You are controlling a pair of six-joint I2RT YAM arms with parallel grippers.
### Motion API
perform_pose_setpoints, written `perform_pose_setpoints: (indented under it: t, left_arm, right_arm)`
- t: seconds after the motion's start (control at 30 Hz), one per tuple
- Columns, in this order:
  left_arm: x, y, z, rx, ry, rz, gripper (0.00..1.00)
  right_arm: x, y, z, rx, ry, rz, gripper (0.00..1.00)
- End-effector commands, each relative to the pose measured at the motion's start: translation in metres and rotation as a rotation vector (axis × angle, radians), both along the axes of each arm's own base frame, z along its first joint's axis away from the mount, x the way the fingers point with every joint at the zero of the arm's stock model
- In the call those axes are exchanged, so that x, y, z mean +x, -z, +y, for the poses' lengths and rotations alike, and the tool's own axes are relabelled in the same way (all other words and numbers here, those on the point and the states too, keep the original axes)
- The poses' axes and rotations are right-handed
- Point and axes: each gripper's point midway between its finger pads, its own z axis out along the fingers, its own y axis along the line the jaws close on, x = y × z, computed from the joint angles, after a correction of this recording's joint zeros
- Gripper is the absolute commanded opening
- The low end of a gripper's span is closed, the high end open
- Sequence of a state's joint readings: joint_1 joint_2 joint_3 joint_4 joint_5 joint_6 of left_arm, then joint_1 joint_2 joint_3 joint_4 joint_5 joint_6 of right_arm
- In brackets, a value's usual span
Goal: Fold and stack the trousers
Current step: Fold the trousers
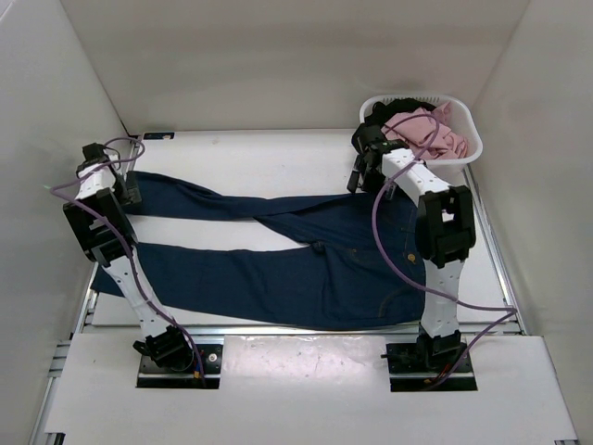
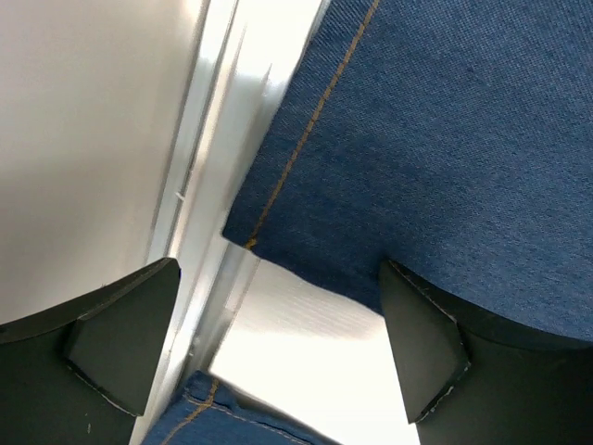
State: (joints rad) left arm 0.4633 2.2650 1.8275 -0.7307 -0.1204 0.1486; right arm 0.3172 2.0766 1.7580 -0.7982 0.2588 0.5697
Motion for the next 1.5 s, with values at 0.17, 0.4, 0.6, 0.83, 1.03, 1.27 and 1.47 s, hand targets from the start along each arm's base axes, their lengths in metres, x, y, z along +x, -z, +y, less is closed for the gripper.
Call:
perform_pose_setpoints:
  t: [0.17, 0.4, 0.6, 0.83, 1.03, 1.27, 1.47]
  left_arm:
    - [0.02, 0.007, -0.005, -0.064, 0.046, -0.032, 1.0]
    - [0.011, 0.045, -0.047, -0.286, 0.18, 0.029, 0.8]
    - [-0.007, 0.058, -0.069, -0.38, 0.235, 0.071, 0.14]
    - [-0.038, 0.034, -0.066, -0.307, 0.244, 0.088, 0.14]
    - [-0.074, -0.009, -0.044, -0.185, 0.214, 0.096, 0.14]
    - [-0.133, -0.035, -0.041, -0.094, 0.215, 0.155, 0.14]
    - [-0.151, -0.035, -0.043, -0.102, 0.193, 0.162, 0.14]
  right_arm:
    - [0.008, 0.028, 0.008, -0.036, 0.097, 0.021, 0.88]
    - [0.016, 0.048, 0.007, -0.09, 0.112, 0.045, 0.89]
    - [0.014, 0.063, 0.003, -0.119, 0.117, 0.067, 0.89]
    - [0.01, 0.074, 0.001, -0.131, 0.107, 0.087, 0.73]
    - [0.007, 0.078, 0.011, -0.075, 0.09, 0.097, 0.18]
    - [-0.007, 0.002, 0.036, -0.032, 0.023, -0.029, 0.53]
    - [0.0, -0.006, 0.052, 0.038, 0.162, -0.057, 0.79]
